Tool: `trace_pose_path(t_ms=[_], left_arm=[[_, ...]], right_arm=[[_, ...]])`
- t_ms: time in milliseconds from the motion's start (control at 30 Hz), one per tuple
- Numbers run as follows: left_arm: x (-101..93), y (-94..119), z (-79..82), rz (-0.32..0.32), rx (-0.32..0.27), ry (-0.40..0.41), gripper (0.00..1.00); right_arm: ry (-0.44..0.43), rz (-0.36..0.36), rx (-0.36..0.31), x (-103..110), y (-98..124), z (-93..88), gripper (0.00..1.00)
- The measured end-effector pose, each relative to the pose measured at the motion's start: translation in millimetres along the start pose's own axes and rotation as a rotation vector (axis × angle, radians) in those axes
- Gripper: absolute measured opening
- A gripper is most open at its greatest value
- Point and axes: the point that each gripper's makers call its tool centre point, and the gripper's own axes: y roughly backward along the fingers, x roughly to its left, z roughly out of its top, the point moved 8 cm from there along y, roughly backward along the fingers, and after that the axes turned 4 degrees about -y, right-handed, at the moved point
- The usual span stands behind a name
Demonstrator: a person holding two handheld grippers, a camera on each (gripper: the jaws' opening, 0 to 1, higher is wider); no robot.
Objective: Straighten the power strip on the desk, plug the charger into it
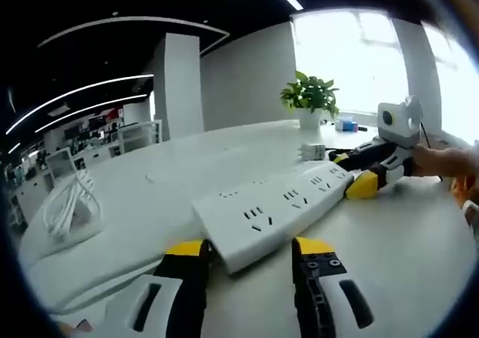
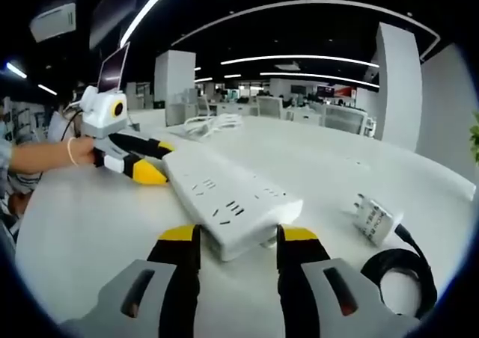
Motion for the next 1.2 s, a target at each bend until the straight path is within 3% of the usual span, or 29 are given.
trace_pose_path(t_ms=[1200], left_arm=[[-2.2,4.8,-2.3,0.041,0.023,0.026,0.28]], right_arm=[[-0.01,0.027,0.006,-16.9,-12.7,4.8,0.39]])
